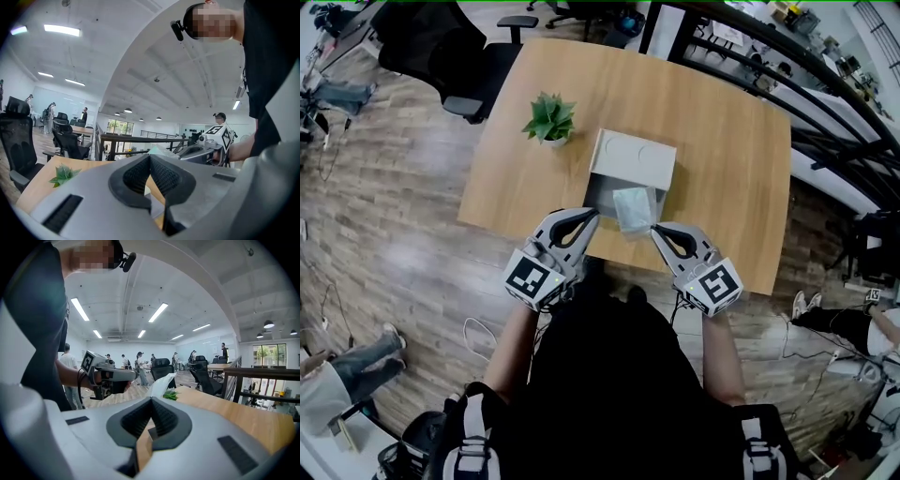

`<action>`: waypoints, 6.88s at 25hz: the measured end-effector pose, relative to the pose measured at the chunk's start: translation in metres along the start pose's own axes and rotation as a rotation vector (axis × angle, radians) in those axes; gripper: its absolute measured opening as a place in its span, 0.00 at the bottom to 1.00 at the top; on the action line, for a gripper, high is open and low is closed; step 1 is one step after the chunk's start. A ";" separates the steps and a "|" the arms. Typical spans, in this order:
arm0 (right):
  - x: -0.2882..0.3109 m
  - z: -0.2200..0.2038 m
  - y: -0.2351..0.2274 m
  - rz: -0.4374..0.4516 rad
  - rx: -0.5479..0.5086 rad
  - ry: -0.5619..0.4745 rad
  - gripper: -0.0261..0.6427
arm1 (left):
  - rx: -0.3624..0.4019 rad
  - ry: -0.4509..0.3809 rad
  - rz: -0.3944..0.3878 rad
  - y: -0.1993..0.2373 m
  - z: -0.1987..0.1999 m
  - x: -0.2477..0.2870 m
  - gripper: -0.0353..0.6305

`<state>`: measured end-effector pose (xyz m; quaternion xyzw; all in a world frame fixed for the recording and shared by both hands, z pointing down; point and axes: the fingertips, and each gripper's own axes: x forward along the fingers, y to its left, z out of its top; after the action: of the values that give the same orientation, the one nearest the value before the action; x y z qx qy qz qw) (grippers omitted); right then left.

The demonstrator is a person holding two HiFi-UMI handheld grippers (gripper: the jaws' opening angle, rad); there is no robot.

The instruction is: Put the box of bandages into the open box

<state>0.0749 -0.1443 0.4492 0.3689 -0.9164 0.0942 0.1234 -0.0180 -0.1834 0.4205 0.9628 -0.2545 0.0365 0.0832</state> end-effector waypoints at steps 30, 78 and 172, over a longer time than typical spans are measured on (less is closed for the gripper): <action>0.057 -0.057 -0.018 -0.144 0.032 0.120 0.08 | -0.012 -0.012 -0.040 0.046 -0.005 -0.039 0.09; 0.133 -0.210 -0.075 -0.142 0.176 0.456 0.07 | -0.026 0.054 -0.012 0.048 -0.024 -0.041 0.09; 0.067 -0.188 -0.049 -0.254 0.128 0.446 0.08 | 0.036 0.039 -0.035 0.055 -0.009 -0.039 0.09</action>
<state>0.0920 -0.1732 0.6522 0.4580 -0.8052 0.2146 0.3096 -0.0794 -0.2095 0.4329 0.9675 -0.2353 0.0584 0.0715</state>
